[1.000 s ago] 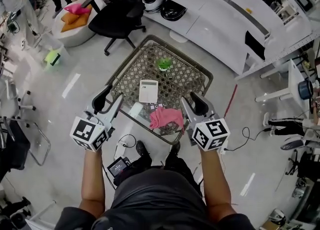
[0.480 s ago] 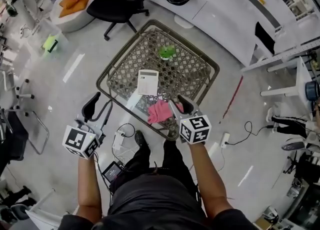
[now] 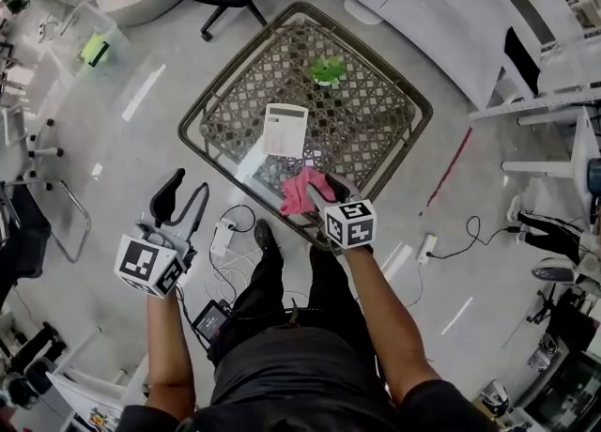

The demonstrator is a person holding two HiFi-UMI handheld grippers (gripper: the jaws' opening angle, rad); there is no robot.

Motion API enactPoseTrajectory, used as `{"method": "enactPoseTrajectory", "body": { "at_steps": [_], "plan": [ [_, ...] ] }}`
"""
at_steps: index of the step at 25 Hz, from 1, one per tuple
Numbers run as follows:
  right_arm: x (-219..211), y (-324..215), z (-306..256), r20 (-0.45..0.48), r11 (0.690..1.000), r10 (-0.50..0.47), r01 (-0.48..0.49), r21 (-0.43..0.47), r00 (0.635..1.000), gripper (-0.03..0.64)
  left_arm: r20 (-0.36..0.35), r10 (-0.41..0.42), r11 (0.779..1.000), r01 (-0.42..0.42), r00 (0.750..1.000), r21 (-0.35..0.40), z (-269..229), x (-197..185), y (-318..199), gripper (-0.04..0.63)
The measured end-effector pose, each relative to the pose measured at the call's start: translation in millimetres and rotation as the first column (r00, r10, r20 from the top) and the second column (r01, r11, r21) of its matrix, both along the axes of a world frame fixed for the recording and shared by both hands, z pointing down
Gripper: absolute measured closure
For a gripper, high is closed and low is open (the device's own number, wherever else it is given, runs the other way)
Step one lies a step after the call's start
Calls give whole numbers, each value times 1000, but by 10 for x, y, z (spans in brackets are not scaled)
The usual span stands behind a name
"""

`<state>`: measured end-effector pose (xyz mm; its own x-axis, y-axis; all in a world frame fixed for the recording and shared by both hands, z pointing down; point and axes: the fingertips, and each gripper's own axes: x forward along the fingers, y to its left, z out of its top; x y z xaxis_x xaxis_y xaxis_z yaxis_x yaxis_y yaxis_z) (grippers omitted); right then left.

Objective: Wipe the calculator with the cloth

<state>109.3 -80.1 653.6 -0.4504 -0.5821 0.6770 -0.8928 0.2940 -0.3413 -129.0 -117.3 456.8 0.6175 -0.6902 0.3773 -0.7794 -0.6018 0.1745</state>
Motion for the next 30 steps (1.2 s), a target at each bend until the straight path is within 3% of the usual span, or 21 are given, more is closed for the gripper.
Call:
{"method": "enactPoseTrajectory", "body": {
  "at_steps": [9,21,27,30],
  "plan": [
    [-49,146,742,-30,986,-58,53,-155,998,402,-2,-20,999,20,1000,-41,289,-42,66,376],
    [-30,272,1319,-135,957,-149,108,-270,980,405,-3,-35,997,35,999,-62,425,-64,-18,374],
    [57,201,1319,-176,960,-142,93,-263,974,565,-5,-49,996,49,999,-71,477,-158,-68,374],
    [64,84,1177,-166,975,-100,64,-213,981,575,-10,-55,996,54,998,-72,481,-205,-90,374]
  ]
}}
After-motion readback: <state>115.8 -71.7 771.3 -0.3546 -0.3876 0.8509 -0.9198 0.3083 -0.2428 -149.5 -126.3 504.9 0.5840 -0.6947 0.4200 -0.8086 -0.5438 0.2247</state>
